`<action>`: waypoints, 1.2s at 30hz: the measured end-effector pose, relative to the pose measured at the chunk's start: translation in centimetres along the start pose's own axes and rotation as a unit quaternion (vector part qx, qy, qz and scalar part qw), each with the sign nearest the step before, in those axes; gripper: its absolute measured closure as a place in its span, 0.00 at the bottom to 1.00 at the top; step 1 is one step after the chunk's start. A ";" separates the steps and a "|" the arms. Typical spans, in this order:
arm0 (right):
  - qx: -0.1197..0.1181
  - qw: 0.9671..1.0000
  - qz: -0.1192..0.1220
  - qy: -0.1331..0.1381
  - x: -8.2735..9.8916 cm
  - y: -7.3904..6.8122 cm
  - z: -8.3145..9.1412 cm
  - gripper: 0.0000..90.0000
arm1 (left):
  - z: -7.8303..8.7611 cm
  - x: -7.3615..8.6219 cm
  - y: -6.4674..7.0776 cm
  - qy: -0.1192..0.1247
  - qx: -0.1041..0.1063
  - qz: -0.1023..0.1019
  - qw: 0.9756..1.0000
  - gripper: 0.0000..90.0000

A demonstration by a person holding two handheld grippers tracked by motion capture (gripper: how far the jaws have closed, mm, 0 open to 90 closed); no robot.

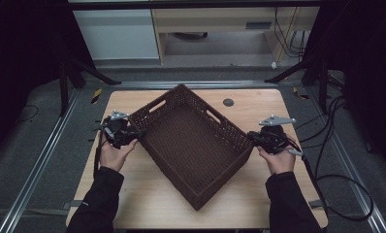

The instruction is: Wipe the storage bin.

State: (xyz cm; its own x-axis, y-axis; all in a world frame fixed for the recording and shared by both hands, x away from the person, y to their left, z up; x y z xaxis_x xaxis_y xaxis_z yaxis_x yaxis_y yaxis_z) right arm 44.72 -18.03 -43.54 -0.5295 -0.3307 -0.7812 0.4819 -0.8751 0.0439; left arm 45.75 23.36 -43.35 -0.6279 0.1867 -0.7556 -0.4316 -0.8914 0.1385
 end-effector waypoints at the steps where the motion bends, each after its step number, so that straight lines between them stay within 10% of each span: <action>1: -0.005 1.000 0.002 -0.002 0.2 -0.3 0.3 0.95 | -0.1 0.1 0.2 -0.001 0.000 -0.003 1.000 0.49; 10: -0.027 0.999 0.013 0.012 -0.3 -1.1 0.3 0.83 | -1.4 -0.1 0.0 0.000 -0.008 -0.022 1.000 0.56; 18: -0.048 0.999 0.023 0.000 -0.9 -2.2 -2.1 0.92 | -2.5 -1.1 -1.0 -0.002 -0.008 -0.020 1.000 0.59; 28: -0.071 0.997 0.017 0.006 0.7 -3.5 -0.2 0.91 | -1.2 0.1 1.6 0.002 0.022 -0.028 0.999 0.50; 36: -0.069 0.997 0.011 0.019 0.0 -3.5 0.5 0.86 | -2.0 0.0 1.5 0.001 0.017 -0.038 0.999 0.63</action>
State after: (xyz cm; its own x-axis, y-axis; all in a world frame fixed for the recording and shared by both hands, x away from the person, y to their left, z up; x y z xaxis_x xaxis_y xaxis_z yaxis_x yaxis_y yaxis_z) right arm 42.66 -15.12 -43.42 -0.4925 -0.3329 -0.8041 0.5859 -0.8100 -0.0235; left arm 46.40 21.21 -44.48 -0.5909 0.2533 -0.7659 -0.4997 -0.8603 0.1010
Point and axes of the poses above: each handheld gripper's, and its own axes: z roughly backward along the jaws, x roughly out of its underside, y roughly to its right, the point moved 6 cm from there along -z, roughly forward along the jaws, and after that the axes turned 5 degrees about x, right-handed, at the moved point
